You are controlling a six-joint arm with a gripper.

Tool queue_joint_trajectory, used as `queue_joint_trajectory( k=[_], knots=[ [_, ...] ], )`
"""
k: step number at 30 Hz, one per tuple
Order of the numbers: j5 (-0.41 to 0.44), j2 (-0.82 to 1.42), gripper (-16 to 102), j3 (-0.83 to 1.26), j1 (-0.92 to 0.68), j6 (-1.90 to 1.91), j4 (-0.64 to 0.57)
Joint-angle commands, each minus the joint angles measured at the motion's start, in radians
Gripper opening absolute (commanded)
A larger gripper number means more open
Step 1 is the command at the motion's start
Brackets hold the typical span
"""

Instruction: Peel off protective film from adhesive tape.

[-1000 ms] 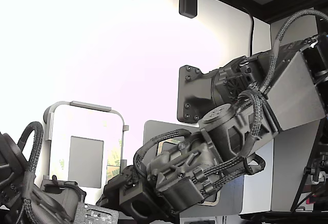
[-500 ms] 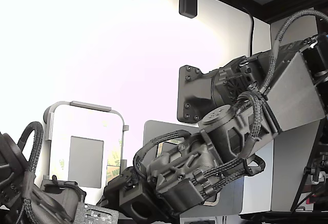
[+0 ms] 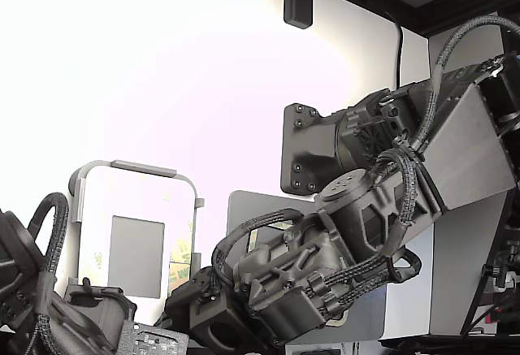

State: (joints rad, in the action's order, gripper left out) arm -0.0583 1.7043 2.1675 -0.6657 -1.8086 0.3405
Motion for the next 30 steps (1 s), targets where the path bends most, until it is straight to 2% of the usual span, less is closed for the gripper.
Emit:
queue_joint_trajectory(
  k=[1, 30],
  knots=[
    [-0.002, 0.018, -10, -0.032, 0.003, 0.002, -0.009],
    [0.005, 0.029, -10, -0.04, 0.002, 0.0, 0.012]
  ],
)
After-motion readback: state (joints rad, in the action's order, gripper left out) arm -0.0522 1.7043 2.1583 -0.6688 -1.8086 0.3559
